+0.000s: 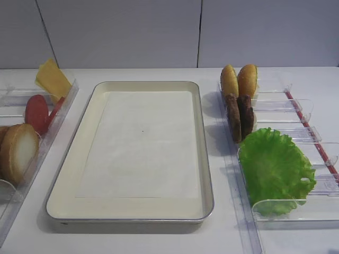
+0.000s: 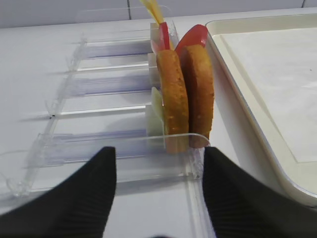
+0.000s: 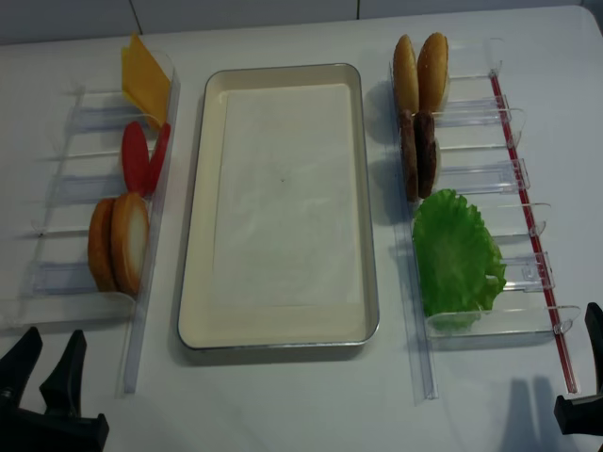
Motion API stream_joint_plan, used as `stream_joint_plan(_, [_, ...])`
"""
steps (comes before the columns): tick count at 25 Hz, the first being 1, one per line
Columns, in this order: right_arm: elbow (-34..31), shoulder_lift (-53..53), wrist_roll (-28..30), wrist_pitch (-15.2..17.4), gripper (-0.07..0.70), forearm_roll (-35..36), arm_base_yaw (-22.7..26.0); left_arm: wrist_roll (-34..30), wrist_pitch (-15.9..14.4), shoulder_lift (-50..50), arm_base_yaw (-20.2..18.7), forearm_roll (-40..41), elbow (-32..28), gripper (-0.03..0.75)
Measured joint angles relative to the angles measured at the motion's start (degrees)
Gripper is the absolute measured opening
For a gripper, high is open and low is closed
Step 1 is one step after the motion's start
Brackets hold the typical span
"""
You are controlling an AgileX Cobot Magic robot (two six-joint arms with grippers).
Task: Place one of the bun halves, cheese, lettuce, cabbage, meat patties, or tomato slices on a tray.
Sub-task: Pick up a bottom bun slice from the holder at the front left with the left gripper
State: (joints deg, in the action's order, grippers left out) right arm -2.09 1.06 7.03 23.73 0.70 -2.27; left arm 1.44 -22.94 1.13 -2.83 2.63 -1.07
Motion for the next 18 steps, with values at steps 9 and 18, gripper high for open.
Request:
stream_joint_plan(9, [0.00,0.00,0.00,0.00,0.249,0.00,0.00,0.00,0.00,0.00,0.00,0.00,0.00,0.358])
stream_joint_plan(18, [0.00,0.00,0.00,0.00,0.249,0.00,0.00,0.00,0.00,0.00,0.00,0.00,0.00,0.357])
